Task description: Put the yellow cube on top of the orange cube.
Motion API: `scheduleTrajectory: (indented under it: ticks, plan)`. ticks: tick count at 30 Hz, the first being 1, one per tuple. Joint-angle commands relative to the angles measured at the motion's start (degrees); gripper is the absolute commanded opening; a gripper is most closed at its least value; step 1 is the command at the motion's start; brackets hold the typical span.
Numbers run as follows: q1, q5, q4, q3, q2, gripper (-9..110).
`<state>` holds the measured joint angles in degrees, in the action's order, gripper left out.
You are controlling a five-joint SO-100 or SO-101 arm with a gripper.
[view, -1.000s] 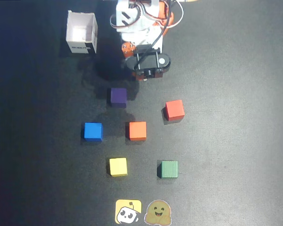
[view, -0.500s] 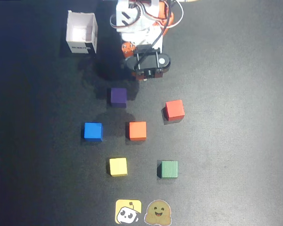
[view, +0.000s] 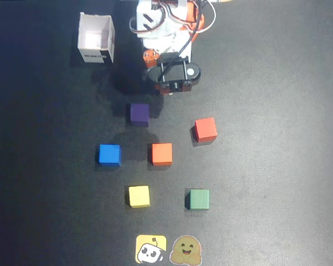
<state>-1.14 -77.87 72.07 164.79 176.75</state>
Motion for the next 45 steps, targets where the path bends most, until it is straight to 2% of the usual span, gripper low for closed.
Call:
scheduleTrajectory:
  ticks: [1,34,40,45]
  plan:
    - [-0.09,0.0,0.09,-0.18,0.44,0]
    - [-1.93,1.32,0.09,-0.18,0.44,0]
    - [-1.49,7.21,-2.37,-0.18,0.44,0]
    - [-1.93,6.94,-3.6,-0.18,0.44,0]
